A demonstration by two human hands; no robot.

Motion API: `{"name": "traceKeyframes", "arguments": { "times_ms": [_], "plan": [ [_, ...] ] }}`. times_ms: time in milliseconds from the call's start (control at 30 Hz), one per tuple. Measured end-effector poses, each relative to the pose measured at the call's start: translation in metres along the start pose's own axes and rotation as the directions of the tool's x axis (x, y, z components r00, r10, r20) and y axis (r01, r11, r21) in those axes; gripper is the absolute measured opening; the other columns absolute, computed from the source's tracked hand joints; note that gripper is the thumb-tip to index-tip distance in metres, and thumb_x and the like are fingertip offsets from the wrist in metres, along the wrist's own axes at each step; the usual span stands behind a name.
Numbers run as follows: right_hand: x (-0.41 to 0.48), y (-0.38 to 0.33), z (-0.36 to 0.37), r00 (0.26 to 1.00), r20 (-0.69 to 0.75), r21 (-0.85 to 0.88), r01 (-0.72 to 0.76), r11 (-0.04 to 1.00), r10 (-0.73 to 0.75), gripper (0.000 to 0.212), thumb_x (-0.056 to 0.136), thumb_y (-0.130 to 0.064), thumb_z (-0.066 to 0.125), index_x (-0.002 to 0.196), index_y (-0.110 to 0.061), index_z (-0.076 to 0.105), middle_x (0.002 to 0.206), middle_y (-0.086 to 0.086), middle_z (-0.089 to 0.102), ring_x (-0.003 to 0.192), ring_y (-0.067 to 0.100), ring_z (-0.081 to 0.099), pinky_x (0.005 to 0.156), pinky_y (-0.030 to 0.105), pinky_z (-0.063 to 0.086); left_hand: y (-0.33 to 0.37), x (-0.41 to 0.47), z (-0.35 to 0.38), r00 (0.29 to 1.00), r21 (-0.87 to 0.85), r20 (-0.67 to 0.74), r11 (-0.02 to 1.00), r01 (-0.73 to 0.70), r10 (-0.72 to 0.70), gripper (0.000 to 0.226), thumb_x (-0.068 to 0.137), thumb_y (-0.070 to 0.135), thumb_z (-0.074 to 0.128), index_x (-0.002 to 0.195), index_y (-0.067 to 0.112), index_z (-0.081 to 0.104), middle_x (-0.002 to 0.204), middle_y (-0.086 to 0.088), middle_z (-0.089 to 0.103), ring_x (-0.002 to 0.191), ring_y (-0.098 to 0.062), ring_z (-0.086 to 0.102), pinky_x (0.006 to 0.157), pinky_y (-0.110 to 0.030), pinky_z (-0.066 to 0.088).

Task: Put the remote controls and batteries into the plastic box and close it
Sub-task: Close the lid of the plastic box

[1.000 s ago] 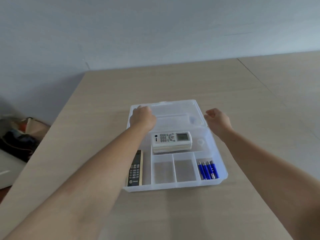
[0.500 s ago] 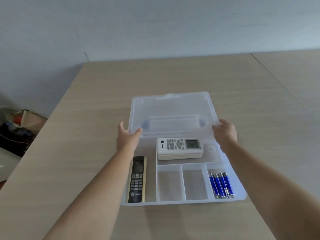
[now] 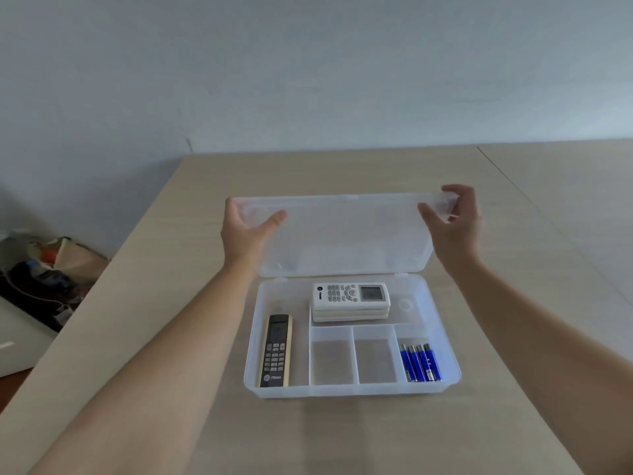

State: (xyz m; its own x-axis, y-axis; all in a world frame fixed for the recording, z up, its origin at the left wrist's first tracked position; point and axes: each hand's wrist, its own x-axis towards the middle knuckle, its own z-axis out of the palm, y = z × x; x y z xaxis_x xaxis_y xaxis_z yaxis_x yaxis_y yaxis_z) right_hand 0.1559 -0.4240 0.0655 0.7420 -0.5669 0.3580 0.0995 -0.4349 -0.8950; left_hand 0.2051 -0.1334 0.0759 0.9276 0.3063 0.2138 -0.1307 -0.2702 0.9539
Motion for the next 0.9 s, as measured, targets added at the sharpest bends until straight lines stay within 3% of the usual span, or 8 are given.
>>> {"name": "traceKeyframes", "arguments": {
  "times_ms": [67,133,233,333,467,600,733,900],
  "plan": [
    [-0.020,-0.010,-0.018,0.994,0.020,-0.127,0.105,0.986,-0.103,0.030,0.076,-0.020,0.072,0.102,-0.017,0.057,0.093,-0.003,0.059,0.083,0.015,0.051,0.076,0.028,0.040,0.002,-0.013,-0.019,1.000,0.010,0.004,1.000,-0.002,0.002,0.043,0.068,0.025,0.085,0.071,0.017,0.043,0.066,0.005,0.039,0.060,-0.013,0.037,0.052,-0.014,0.032],
    [-0.045,-0.011,-0.038,0.981,0.099,-0.278,0.191,0.942,-0.169,0.022,0.078,-0.019,0.071,0.097,-0.016,0.061,0.097,-0.003,0.064,0.085,0.017,0.055,0.077,0.027,0.036,-0.004,-0.027,-0.039,0.992,-0.014,0.089,0.995,0.096,-0.094,0.040,0.065,0.024,0.087,0.066,0.014,0.049,0.064,0.002,0.037,0.061,-0.017,0.036,0.050,-0.020,0.029],
    [-0.086,0.000,-0.063,0.947,0.206,-0.398,0.310,0.864,-0.245,0.013,0.078,-0.012,0.071,0.091,-0.011,0.066,0.094,0.004,0.069,0.088,0.024,0.062,0.077,0.026,0.037,-0.016,-0.056,-0.070,0.934,0.077,0.303,0.982,0.175,-0.190,0.023,0.065,0.016,0.087,0.066,0.018,0.064,0.070,-0.001,0.062,0.071,-0.016,0.055,0.061,-0.014,0.042],
    [-0.127,0.021,-0.080,0.899,0.328,-0.465,0.420,0.779,-0.289,0.016,0.069,-0.001,0.076,0.081,-0.008,0.069,0.084,0.006,0.071,0.081,0.029,0.064,0.072,0.029,0.042,-0.032,-0.086,-0.093,0.876,0.341,0.455,0.940,-0.007,-0.158,0.027,0.065,0.009,0.086,0.081,0.025,0.071,0.102,-0.004,0.074,0.096,-0.018,0.066,0.085,-0.022,0.046],
    [-0.162,0.053,-0.094,0.805,0.526,-0.519,0.560,0.646,-0.275,0.032,0.055,0.006,0.080,0.079,-0.013,0.071,0.078,0.000,0.072,0.069,0.025,0.066,0.063,0.027,0.048,-0.059,-0.126,-0.105,0.791,0.641,0.601,0.662,-0.389,-0.117,0.052,0.072,0.004,0.072,0.120,0.023,0.067,0.129,0.003,0.066,0.119,-0.017,0.061,0.094,-0.018,0.042],
    [-0.184,0.060,-0.095,0.769,0.610,-0.560,0.591,0.580,-0.194,0.036,0.053,0.003,0.084,0.081,-0.015,0.072,0.078,-0.002,0.073,0.066,0.023,0.069,0.060,0.026,0.053,-0.075,-0.146,-0.105,0.744,0.675,0.647,0.580,-0.456,-0.168,0.066,0.081,0.002,0.057,0.143,0.023,0.046,0.154,0.006,0.040,0.140,-0.013,0.041,0.114,-0.026,0.032],
    [-0.194,0.056,-0.089,0.780,0.620,-0.577,0.528,0.623,-0.087,0.026,0.071,-0.003,0.073,0.094,-0.013,0.072,0.094,0.001,0.074,0.086,0.026,0.069,0.074,0.034,0.053,-0.073,-0.154,-0.103,0.676,0.677,0.688,0.571,-0.465,-0.264,0.070,0.083,0.013,0.054,0.150,0.023,0.034,0.160,0.005,0.025,0.146,-0.013,0.030,0.116,-0.027,0.030],
    [-0.218,0.044,-0.075,0.719,0.691,-0.555,0.593,0.583,-0.073,0.048,0.068,-0.013,0.074,0.116,-0.014,0.065,0.121,0.007,0.068,0.109,0.029,0.065,0.091,0.041,0.051,-0.066,-0.190,-0.087,0.691,0.664,0.715,0.416,-0.621,-0.110,0.075,0.090,0.034,0.050,0.154,0.017,0.015,0.164,-0.005,0.007,0.151,-0.019,0.010,0.121,-0.035,0.013]
  ]
}}
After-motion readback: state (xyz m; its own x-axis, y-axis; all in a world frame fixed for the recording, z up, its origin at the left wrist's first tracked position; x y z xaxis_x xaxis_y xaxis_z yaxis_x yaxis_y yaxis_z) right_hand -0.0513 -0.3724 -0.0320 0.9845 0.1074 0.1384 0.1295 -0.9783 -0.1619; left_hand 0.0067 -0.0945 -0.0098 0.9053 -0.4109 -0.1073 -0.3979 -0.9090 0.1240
